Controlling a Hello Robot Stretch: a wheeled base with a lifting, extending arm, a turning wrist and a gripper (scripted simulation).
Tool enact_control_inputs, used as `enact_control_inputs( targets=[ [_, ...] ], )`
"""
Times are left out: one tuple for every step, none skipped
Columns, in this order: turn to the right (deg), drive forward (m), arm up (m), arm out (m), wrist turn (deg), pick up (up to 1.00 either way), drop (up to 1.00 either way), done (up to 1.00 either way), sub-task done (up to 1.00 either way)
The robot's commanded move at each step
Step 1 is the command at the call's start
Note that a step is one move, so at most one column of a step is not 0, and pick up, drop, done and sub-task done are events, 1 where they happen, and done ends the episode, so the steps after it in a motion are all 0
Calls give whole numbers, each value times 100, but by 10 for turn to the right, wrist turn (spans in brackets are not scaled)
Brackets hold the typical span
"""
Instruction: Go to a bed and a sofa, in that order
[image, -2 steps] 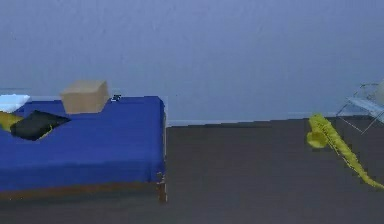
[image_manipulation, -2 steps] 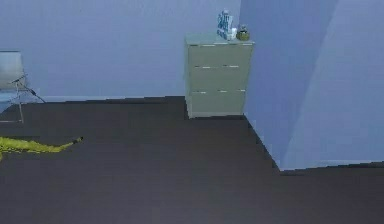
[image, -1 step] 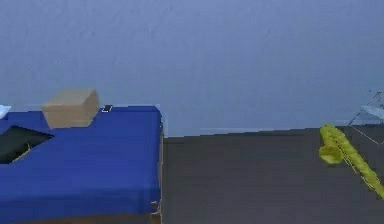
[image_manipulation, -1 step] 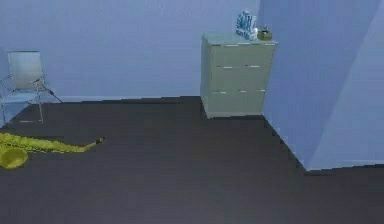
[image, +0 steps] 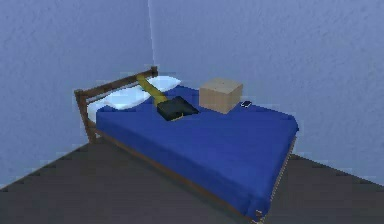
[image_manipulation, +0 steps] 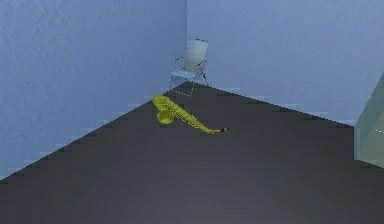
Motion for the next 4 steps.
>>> enact_control_inputs(
  targets=[
    [0, 0, 0, 0, 0, 0, 0, 0, 100],
    [-450, 0, 0, 0, 0, 0, 0, 0, 0],
    [-450, 0, 0, 0, 0, 0, 0, 0, 0],
    [-450, 0, 0, 0, 0, 0, 0, 0, 0]
  ],
)
